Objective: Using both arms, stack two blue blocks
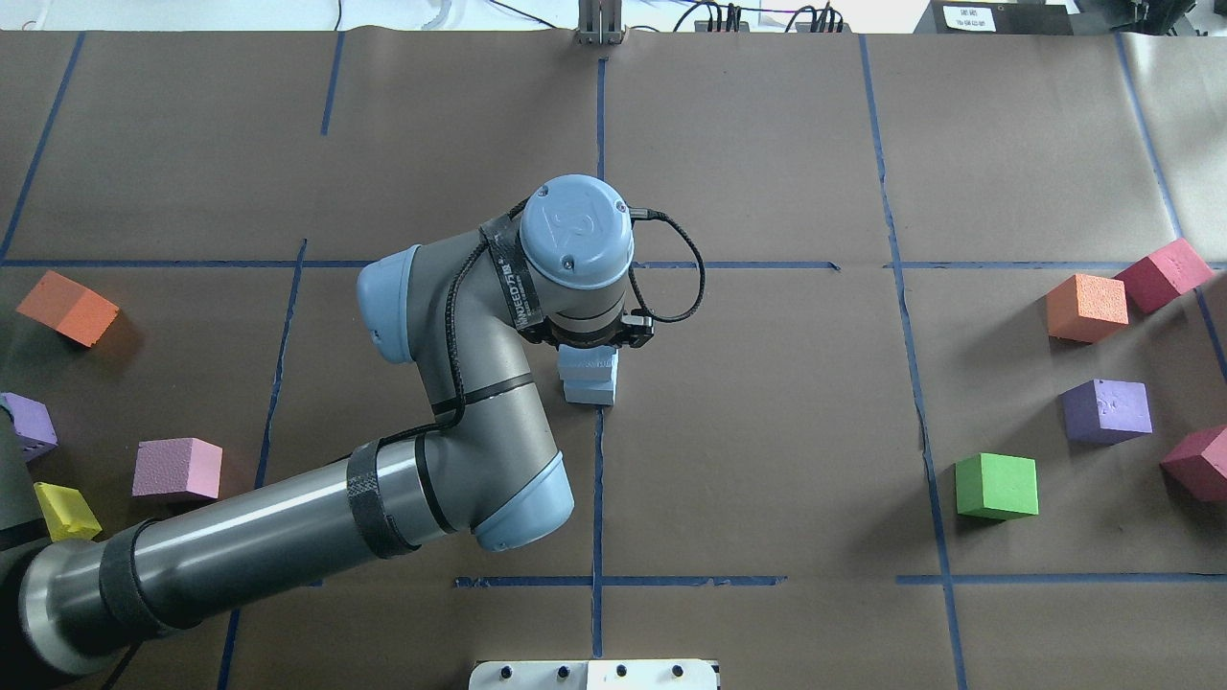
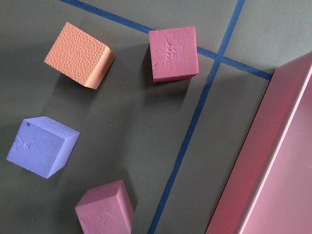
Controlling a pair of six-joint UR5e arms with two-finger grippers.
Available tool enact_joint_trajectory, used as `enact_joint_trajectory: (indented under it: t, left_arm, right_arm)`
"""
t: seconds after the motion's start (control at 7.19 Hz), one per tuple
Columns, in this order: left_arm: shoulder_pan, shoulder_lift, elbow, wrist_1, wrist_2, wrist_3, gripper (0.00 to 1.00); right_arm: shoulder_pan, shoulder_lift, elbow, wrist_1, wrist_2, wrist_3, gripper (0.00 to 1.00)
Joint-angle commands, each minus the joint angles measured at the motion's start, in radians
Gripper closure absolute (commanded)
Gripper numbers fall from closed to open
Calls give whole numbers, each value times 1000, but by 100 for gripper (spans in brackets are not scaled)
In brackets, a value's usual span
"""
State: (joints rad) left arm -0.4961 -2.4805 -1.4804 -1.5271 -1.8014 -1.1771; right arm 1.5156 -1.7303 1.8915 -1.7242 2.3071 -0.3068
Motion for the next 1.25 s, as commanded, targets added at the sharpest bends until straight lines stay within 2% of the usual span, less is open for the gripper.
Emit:
enact_joint_trajectory:
  t: [0.0,0.14,0.28,0.56,0.7,0.83,0.97,1.11]
  left_arm:
    - [-1,2,0,1,-50,37,48]
    - [-1,2,-1,2,-68,39,47]
    - [-1,2,-1,1,-69,40,39]
    - [-6,0,-1,-4,-70,37,13]
    - [-10,0,-3,-5,-69,34,4]
    - [-21,0,-15,1,-70,30,0]
    - [-68,2,-53,13,-107,33,0]
    - [-150,33,-133,84,-234,48,0]
  right_arm:
    - [0,0,0,0,0,0,0]
    - [0,0,-2,0,0,0,0]
    - [0,0,-2,0,0,0,0]
    - [0,0,-2,0,0,0,0]
    - [0,0,-2,0,0,0,0]
    - [0,0,-2,0,0,0,0]
    - [0,0,-2,0,0,0,0]
    - [0,0,-3,0,0,0,0]
